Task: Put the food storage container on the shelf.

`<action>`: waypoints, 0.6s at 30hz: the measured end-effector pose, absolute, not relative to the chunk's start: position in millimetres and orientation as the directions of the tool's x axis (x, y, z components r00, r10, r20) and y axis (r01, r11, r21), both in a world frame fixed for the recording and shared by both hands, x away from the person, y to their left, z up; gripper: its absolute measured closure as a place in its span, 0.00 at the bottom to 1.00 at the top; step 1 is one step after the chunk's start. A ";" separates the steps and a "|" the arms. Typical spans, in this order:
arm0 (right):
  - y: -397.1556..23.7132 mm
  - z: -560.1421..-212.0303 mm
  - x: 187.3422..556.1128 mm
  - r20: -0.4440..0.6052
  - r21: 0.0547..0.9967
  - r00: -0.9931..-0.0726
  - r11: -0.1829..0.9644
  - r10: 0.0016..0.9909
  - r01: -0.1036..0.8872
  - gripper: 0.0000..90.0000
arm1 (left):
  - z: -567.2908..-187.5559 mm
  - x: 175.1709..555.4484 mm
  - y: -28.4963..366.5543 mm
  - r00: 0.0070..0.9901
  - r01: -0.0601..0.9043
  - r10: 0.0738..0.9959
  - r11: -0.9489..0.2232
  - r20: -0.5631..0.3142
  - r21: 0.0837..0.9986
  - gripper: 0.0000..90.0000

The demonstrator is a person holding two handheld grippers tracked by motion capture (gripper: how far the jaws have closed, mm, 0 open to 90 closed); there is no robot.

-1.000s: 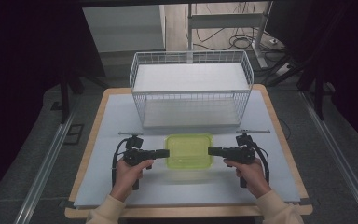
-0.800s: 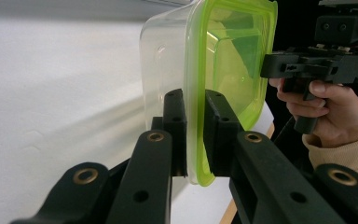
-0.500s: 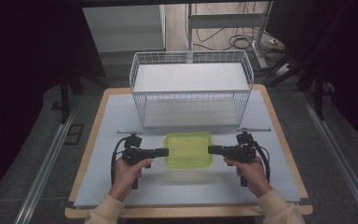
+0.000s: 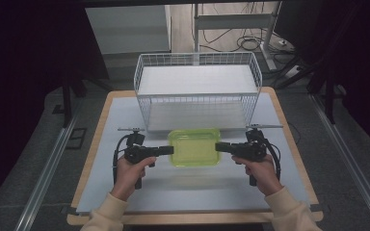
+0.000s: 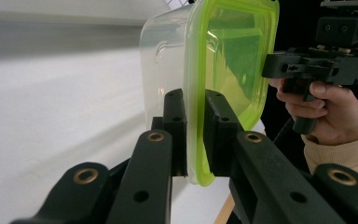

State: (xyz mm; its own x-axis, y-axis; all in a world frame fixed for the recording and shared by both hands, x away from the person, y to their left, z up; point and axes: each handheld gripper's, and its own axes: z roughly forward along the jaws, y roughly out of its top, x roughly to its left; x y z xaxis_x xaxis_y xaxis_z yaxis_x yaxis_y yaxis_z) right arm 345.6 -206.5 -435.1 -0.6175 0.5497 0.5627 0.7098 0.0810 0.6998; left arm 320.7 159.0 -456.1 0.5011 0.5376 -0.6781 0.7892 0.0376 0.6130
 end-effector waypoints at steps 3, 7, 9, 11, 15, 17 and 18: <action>-206.4 -430.0 346.2 0.560 0.706 -0.622 0.078 0.547 0.704 0.89 | -450.4 321.7 159.3 0.507 0.783 0.539 0.038 -0.673 0.620 0.90; -207.0 -423.6 347.3 0.561 0.712 -0.626 0.070 0.542 0.699 0.89 | -443.3 323.5 159.3 0.514 0.779 0.536 0.037 -0.670 0.626 0.90; -207.2 -420.5 347.8 0.557 0.717 -0.630 0.070 0.541 0.694 0.89 | -440.0 324.6 159.3 0.518 0.775 0.538 0.034 -0.665 0.631 0.90; -207.1 -417.7 348.5 0.556 0.719 -0.631 0.068 0.542 0.692 0.89 | -436.8 325.6 159.0 0.521 0.772 0.541 0.032 -0.660 0.635 0.90; -207.3 -412.5 350.1 0.555 0.721 -0.631 0.064 0.542 0.690 0.89 | -432.3 328.0 158.9 0.523 0.770 0.539 0.035 -0.660 0.637 0.90; -206.9 -411.0 351.2 0.549 0.725 -0.633 0.066 0.545 0.686 0.89 | -430.5 330.1 159.0 0.521 0.770 0.545 0.032 -0.657 0.638 0.90; -206.4 -410.5 351.6 0.547 0.726 -0.633 0.067 0.547 0.685 0.89 | -429.3 331.3 159.2 0.522 0.770 0.546 0.031 -0.656 0.637 0.90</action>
